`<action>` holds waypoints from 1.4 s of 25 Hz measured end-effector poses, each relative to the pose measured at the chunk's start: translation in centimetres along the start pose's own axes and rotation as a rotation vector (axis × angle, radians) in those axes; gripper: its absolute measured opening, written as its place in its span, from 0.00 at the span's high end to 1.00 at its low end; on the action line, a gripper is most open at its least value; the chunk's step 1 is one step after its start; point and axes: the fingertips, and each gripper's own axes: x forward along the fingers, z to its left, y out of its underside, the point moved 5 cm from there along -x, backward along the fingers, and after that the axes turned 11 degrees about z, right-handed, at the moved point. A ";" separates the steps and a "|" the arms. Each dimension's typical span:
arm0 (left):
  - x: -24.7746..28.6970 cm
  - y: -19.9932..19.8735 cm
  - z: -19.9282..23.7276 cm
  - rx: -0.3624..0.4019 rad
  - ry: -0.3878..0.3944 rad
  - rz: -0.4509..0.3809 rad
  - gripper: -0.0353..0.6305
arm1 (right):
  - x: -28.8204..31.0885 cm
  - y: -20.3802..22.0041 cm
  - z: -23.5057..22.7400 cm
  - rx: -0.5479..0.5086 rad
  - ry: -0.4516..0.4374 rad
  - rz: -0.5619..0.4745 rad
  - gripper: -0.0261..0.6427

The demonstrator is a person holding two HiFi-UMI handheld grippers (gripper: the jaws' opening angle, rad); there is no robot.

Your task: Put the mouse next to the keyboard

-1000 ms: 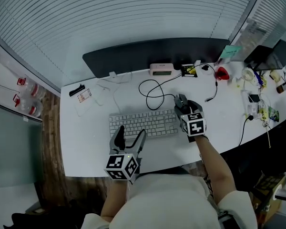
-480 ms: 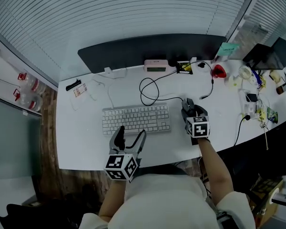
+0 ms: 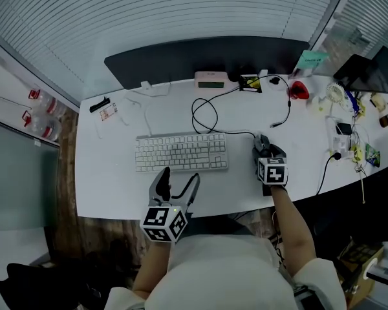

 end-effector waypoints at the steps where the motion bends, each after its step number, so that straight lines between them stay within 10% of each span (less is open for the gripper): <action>1: -0.1 0.1 -0.2 0.001 -0.001 0.001 0.40 | 0.1 0.2 -0.2 0.006 0.000 0.002 0.53; 27: -2.0 2.3 -3.9 0.009 -0.024 -0.019 0.40 | -5.0 0.9 1.8 0.013 -0.078 -0.156 0.44; 35: -2.4 3.5 -6.5 -0.010 -0.032 -0.045 0.40 | -10.4 1.3 4.3 -0.047 -0.185 -0.250 0.74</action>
